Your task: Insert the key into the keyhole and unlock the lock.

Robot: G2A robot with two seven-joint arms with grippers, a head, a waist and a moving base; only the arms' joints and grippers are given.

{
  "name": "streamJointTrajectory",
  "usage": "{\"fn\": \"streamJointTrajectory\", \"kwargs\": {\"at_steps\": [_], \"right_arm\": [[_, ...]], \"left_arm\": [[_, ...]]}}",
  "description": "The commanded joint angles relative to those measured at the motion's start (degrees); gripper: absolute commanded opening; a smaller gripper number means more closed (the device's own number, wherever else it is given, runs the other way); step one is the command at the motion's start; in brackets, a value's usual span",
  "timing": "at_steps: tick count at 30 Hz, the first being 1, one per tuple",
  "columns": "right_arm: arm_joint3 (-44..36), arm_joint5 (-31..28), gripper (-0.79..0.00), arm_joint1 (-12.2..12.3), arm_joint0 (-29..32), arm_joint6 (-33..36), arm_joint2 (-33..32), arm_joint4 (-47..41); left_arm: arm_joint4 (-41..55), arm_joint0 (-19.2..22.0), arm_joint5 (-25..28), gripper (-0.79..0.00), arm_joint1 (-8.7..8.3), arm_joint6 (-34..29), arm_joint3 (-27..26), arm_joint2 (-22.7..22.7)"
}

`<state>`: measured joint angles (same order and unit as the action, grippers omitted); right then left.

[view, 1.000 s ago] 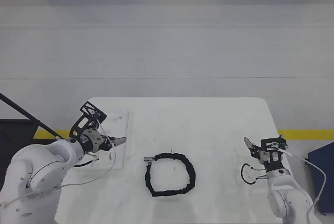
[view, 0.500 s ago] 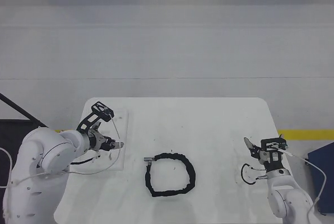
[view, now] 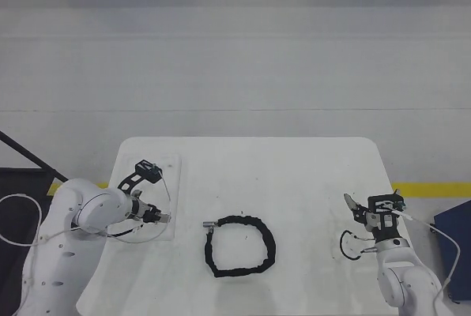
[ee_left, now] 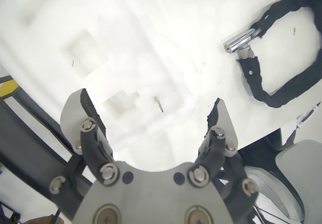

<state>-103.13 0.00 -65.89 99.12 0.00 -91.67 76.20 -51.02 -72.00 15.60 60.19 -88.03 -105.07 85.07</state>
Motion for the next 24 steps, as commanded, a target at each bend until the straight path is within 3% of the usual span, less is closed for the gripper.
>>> {"fn": "streamJointTrajectory", "kwargs": {"at_steps": [1, 20, 22, 24], "right_arm": [[0.0, 0.0, 0.000, 0.0, 0.0, 0.0, 0.0, 0.0], [0.0, 0.0, 0.000, 0.0, 0.0, 0.0, 0.0, 0.0], [0.0, 0.0, 0.000, 0.0, 0.0, 0.0, 0.0, 0.0], [0.0, 0.0, 0.000, 0.0, 0.0, 0.0, 0.0, 0.0]], "left_arm": [[0.2, -0.1, 0.0, 0.000, -0.35, 0.0, 1.0, -0.8], [4.0, 2.3, -4.1, 0.000, -6.01, 0.0, 2.8, -7.0], [4.5, 2.5, -4.6, -0.046, -6.60, 0.0, 2.9, -7.4], [5.2, 2.7, -5.1, -0.219, -7.14, 0.0, 3.1, -7.7]]}}
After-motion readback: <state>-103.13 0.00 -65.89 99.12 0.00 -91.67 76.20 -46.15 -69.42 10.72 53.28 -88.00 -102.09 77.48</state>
